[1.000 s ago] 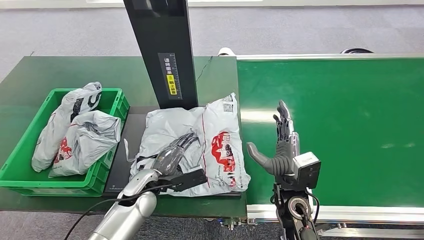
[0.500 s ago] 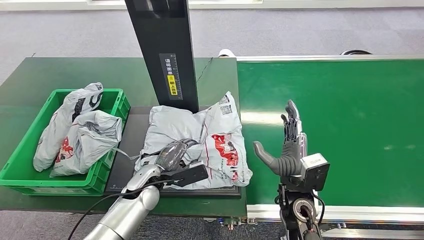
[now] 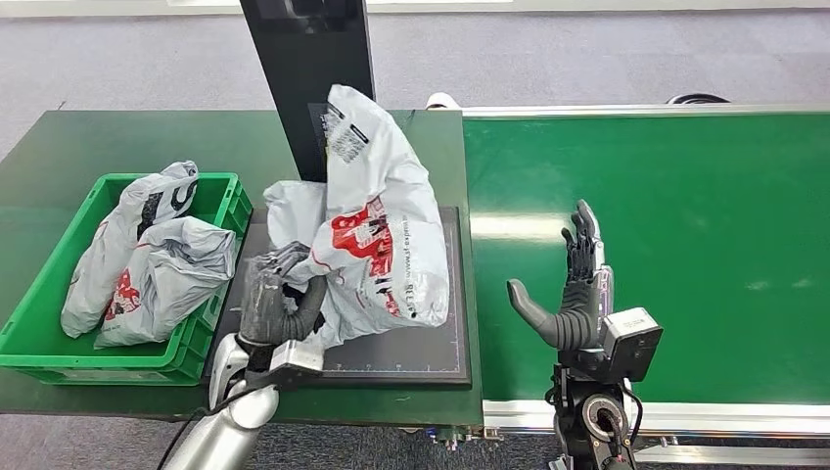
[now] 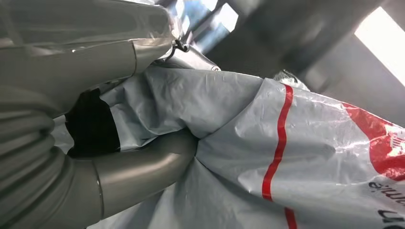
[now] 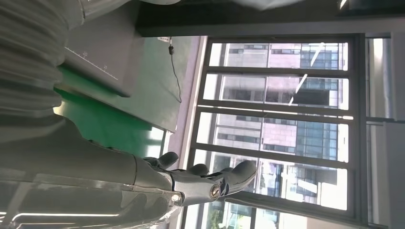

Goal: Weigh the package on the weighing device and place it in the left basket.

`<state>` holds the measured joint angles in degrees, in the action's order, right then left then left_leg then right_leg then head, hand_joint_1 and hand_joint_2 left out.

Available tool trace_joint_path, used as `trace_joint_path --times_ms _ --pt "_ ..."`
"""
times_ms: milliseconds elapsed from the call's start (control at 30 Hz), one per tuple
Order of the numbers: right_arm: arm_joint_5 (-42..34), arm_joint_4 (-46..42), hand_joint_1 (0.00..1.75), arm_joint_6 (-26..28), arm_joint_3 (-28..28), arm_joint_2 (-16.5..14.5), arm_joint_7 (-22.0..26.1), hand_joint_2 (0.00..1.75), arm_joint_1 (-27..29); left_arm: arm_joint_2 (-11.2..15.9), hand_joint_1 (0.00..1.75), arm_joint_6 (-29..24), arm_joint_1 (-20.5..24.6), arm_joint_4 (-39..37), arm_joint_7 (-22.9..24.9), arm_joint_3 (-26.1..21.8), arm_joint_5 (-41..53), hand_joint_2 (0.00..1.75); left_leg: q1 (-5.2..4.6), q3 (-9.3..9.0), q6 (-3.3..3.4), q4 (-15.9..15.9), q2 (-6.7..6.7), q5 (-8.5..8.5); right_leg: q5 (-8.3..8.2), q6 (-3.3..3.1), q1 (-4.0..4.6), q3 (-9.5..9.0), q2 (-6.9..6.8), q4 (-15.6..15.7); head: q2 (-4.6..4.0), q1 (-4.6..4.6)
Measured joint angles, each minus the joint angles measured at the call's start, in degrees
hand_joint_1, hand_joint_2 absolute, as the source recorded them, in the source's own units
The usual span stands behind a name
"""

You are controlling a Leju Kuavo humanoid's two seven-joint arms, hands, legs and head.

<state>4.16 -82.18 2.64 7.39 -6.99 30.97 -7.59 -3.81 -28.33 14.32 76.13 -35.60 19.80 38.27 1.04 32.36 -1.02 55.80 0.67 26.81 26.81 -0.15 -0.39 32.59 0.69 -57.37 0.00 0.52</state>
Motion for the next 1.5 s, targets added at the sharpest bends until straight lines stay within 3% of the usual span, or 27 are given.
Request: trace_joint_path --times_ms 133,333,667,933,1033,1133,1200,1333,1500 --pt "-0.56 0.02 0.00 0.28 0.08 0.17 0.02 1.75 -0.09 0.46 1.75 -5.18 -1.83 4.33 -3.23 -0.28 -1.20 1.75 0.00 0.01 0.00 0.00 0.01 0.00 0.00 0.00 0.00 0.00 -0.01 0.00 0.00 0.00" --pt "-1.30 0.43 0.00 0.80 0.21 0.50 0.17 1.75 -0.55 1.49 1.75 -10.46 -3.94 11.61 -4.45 -0.23 -1.43 1.75 0.00 0.01 0.00 0.00 0.00 0.00 0.00 0.00 0.00 0.00 0.00 0.00 0.00 0.00" --pt "-1.78 1.63 0.00 1.10 0.51 1.02 0.84 1.75 -0.93 2.19 1.75 -10.72 -8.08 29.94 -4.55 -2.79 4.24 1.75 0.00 0.05 0.00 -0.01 0.00 0.00 0.01 0.00 0.00 0.03 -0.01 0.00 0.01 -0.01" --pt "-1.67 1.74 0.00 1.18 0.48 1.06 1.03 1.75 -0.21 1.66 1.75 -10.69 -10.51 37.96 -4.48 -10.22 6.42 1.75 0.00 0.03 0.00 -0.01 0.00 0.00 0.01 0.00 0.00 0.05 0.00 0.00 0.00 -0.01" --pt "-1.01 0.95 0.00 1.73 0.42 1.07 1.04 1.75 1.01 1.79 1.75 -7.82 -10.20 35.63 0.00 -13.28 3.00 1.75 0.00 0.02 0.00 -0.01 0.03 0.00 0.02 0.01 0.00 0.08 -0.03 0.01 0.00 -0.01" --pt "0.44 -0.51 0.00 2.00 0.26 1.07 0.94 1.75 2.47 2.28 1.75 1.62 -7.76 28.78 9.86 -16.61 -5.42 1.75 0.01 0.03 0.00 -0.01 0.00 -0.01 0.00 -0.01 0.01 0.06 -0.02 0.01 0.00 -0.01" --pt "1.12 -1.07 0.00 1.76 0.08 1.07 0.85 1.75 3.00 2.69 1.75 6.26 -5.67 23.89 13.04 -19.17 -9.59 1.75 0.01 0.01 -0.01 -0.02 -0.09 -0.03 -0.04 -0.04 0.02 0.06 0.04 0.00 0.00 0.01" --pt "1.66 -1.25 0.00 1.28 -0.05 1.07 0.83 1.75 3.23 3.54 1.75 7.75 -2.06 15.72 14.86 -23.60 -9.94 1.75 0.01 -0.01 -0.02 -0.01 -0.13 -0.04 -0.06 -0.06 0.02 0.07 0.09 -0.01 0.00 -0.01" --pt "1.68 -1.25 0.00 1.17 -0.09 1.07 0.83 1.75 3.25 4.11 1.75 7.88 -0.25 11.02 14.86 -26.39 -9.94 1.75 0.01 0.02 -0.01 -0.01 -0.09 -0.03 -0.04 -0.05 0.02 0.10 0.07 -0.01 0.00 -0.01"
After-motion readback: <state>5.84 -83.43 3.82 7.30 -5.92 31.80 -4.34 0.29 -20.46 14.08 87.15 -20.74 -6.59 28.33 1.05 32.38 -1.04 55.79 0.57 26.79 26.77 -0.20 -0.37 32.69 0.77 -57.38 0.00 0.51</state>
